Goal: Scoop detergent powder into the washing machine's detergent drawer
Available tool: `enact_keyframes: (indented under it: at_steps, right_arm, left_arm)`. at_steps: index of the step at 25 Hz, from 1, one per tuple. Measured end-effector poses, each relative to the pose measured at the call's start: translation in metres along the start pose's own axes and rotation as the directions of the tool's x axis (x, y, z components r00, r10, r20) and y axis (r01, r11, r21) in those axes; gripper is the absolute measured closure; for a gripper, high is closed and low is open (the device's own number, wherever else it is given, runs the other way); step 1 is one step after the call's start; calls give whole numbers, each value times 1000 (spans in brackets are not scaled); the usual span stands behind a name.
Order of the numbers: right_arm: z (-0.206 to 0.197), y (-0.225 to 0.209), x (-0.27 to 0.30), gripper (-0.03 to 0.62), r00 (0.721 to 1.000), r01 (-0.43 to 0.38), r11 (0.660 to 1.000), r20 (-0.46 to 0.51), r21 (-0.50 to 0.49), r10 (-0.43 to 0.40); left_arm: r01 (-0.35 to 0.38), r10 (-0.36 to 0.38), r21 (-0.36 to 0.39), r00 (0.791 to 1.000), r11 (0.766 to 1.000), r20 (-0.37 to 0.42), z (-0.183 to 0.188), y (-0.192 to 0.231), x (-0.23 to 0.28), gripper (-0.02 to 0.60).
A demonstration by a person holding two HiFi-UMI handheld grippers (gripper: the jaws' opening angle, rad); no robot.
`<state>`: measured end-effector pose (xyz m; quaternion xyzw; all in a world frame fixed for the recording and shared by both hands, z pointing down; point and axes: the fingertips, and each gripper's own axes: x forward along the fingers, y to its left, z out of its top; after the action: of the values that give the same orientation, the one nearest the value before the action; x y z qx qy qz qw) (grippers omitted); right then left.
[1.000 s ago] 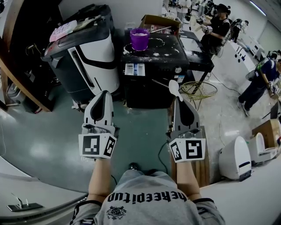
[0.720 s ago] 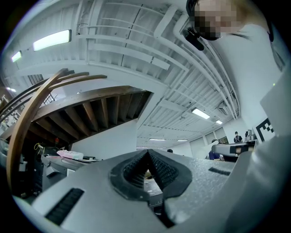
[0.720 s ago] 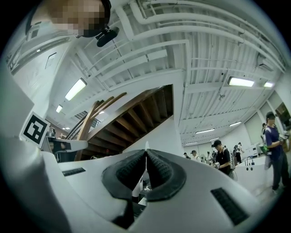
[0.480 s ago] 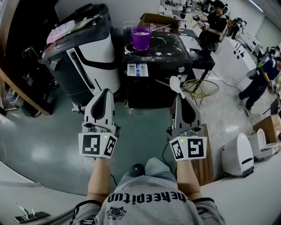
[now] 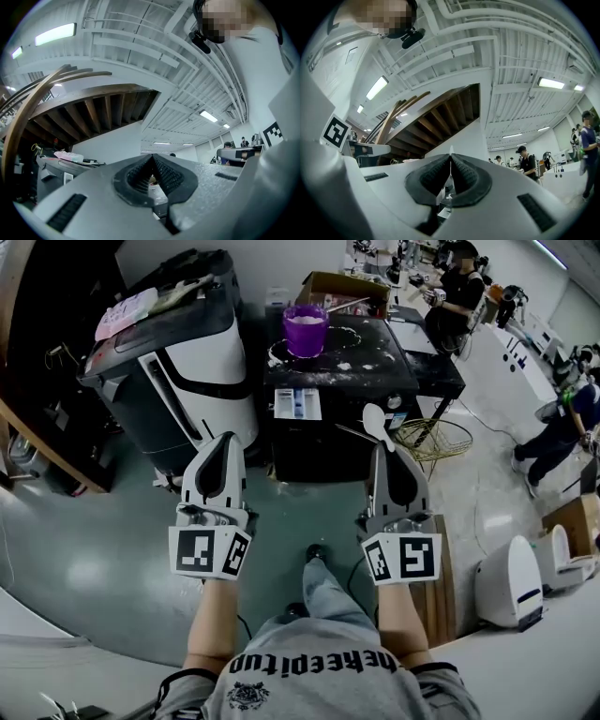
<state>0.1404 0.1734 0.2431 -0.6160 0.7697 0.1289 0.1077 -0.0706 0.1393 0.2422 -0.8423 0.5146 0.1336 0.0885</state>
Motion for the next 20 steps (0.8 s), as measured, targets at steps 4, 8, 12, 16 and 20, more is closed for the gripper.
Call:
enact_keyframes:
  at_steps: [4, 8, 12, 16, 20]
  right_arm:
    - [-13, -14, 44, 588, 1000, -7, 1000, 9, 6, 7]
    - [-25, -32, 92, 588, 1000, -19, 1000, 19, 13, 19]
    - [-36, -49, 137, 588, 999, -39, 999, 21, 25, 38]
    - [-46, -66, 176, 588, 998, -63, 997, 23, 33, 63]
    - [-57, -83, 208, 588, 996, -86, 996, 23, 39, 85]
  left_arm:
    - [-15, 15, 4, 1000, 1000, 8, -10, 20, 41, 577]
    - [-30, 30, 0, 999, 1000, 18, -20, 39, 85, 577]
    - [-47, 47, 6, 999, 999, 12, -30, 55, 124, 577]
    - [-70, 69, 23, 998, 997, 8, -37, 64, 160, 577]
    - [-80, 80, 24, 997, 997, 13, -46, 69, 194, 577]
